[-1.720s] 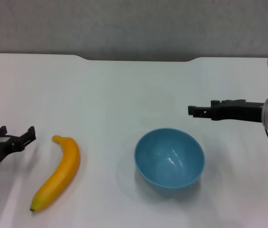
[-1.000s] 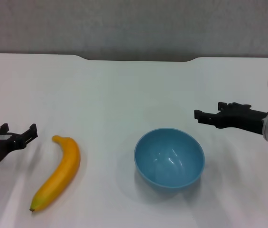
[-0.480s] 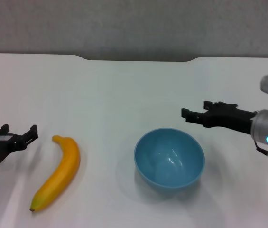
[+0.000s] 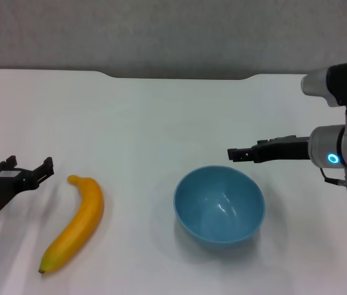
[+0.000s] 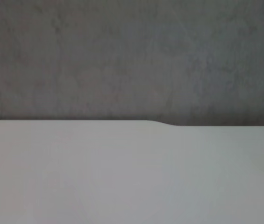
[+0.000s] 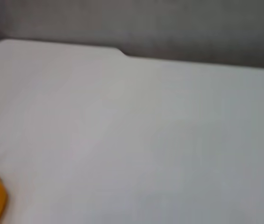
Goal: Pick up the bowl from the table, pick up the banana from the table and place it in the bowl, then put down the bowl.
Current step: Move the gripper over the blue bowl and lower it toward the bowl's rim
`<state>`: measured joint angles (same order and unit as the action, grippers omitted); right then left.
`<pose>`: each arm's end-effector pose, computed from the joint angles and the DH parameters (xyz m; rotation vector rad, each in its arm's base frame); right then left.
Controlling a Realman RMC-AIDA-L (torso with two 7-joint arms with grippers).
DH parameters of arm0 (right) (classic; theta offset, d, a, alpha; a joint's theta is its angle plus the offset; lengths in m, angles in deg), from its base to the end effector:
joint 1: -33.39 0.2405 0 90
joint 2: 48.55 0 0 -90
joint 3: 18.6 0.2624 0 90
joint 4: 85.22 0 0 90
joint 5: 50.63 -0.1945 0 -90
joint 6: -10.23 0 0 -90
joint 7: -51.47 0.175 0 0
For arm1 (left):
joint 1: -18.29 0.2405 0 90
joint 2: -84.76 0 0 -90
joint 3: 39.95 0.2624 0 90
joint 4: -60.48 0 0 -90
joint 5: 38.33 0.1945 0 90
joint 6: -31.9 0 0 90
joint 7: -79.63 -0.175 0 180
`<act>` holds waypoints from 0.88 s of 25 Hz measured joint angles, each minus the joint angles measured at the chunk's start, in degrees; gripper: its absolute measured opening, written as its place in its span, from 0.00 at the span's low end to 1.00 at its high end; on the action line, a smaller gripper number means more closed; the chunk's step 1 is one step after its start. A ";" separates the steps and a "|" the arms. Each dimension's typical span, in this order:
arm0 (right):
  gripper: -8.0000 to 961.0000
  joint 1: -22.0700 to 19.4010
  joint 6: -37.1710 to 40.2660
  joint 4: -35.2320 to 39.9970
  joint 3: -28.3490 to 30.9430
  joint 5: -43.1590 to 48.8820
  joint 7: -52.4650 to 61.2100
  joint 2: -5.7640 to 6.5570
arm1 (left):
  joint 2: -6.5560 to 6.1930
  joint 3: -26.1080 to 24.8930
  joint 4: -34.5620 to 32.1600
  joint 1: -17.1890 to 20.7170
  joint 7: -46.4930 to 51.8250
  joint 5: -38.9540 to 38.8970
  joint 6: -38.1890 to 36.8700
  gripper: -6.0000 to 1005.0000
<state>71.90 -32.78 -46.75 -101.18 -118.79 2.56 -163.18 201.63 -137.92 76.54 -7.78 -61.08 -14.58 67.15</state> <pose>0.2457 0.4240 -0.0660 -2.3194 1.1479 0.1783 -0.3617 0.3841 -0.0265 -1.7860 -0.9281 -0.4389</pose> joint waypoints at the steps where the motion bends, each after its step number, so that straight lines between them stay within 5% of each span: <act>1: 0.94 0.90 -0.48 -0.88 0.51 1.23 1.37 -0.01 | 0.01 0.05 0.18 0.00 0.00 0.01 0.12 0.89; 9: 0.94 8.34 -7.60 -8.66 3.78 6.32 4.71 0.04 | 0.08 0.16 0.82 -0.06 0.06 0.06 0.71 0.89; 22: 0.92 9.18 -7.89 -11.50 3.38 11.68 8.85 -0.34 | 0.06 1.44 1.19 -0.10 0.73 -0.22 2.13 0.89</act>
<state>81.08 -40.68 -58.26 -97.80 -107.12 11.41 -163.52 201.69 -136.48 77.73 -7.88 -60.34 -14.80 69.27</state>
